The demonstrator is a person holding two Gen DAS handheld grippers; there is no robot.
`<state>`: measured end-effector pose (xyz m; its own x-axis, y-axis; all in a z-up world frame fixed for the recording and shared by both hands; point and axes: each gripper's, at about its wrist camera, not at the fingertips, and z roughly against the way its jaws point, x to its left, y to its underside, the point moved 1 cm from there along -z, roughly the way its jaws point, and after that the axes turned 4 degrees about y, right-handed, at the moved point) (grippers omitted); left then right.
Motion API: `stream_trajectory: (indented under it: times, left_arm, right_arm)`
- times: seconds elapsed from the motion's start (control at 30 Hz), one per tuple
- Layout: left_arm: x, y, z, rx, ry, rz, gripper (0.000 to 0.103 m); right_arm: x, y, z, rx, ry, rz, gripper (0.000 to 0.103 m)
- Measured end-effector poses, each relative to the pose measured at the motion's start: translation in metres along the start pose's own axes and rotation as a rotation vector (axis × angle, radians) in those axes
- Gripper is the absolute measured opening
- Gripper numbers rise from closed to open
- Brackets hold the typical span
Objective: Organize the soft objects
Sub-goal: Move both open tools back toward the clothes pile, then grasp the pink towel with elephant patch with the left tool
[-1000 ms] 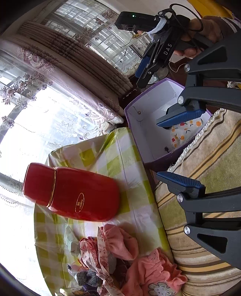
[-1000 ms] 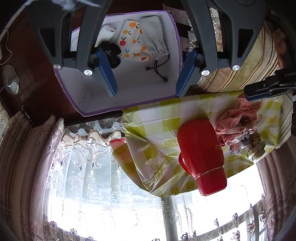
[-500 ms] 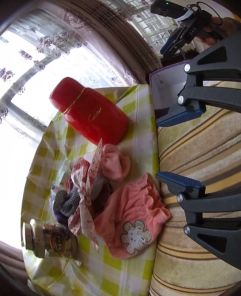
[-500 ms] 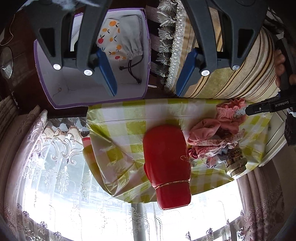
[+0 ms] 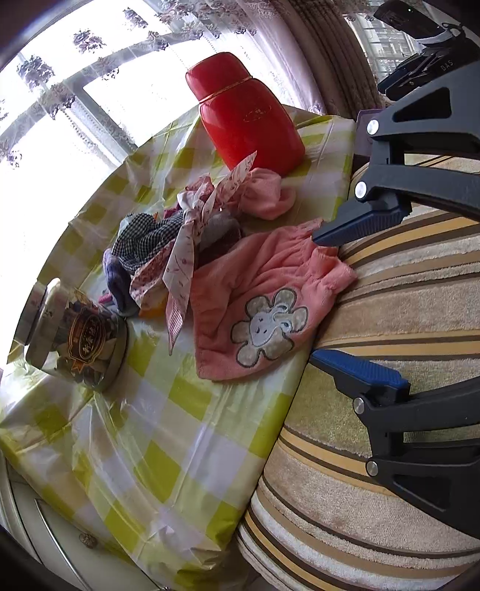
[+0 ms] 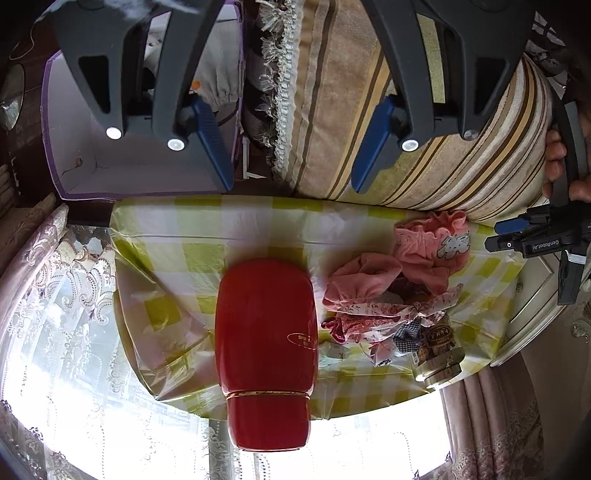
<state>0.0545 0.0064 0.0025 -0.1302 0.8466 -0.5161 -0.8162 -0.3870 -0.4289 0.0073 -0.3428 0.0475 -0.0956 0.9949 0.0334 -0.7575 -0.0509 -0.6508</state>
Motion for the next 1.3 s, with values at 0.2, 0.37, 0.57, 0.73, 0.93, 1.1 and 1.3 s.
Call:
stream_trajectory:
  times: [0.2,0.37,0.57,0.73,0.93,1.1,1.3]
  left_arm:
    - [0.006,-0.011,-0.015,0.02,-0.064,0.022,0.067]
    - [0.004,-0.022,-0.038,0.069,-0.129,0.024,0.075]
    - [-0.004,-0.034,-0.069,0.108,-0.181,0.05,0.084]
    - [-0.017,-0.04,-0.094,0.12,-0.225,0.074,0.092]
    - [-0.041,-0.044,-0.117,0.091,-0.346,0.089,0.102]
    - [-0.063,-0.04,-0.137,0.118,-0.442,-0.046,0.102]
    - [-0.091,-0.031,-0.143,0.082,-0.428,-0.18,0.072]
  right_arm:
    - [0.018,-0.006,-0.017,0.02,-0.041,0.032,0.07]
    - [0.028,-0.013,-0.026,0.023,-0.065,0.053,0.07]
    - [0.035,-0.02,-0.038,0.034,-0.084,0.06,0.07]
    - [0.042,-0.025,-0.049,0.045,-0.105,0.065,0.071]
    - [0.049,-0.034,-0.061,0.054,-0.123,0.058,0.073]
    - [0.057,-0.045,-0.069,0.05,-0.127,0.067,0.075]
    - [0.076,-0.067,-0.079,0.026,-0.126,0.114,0.075]
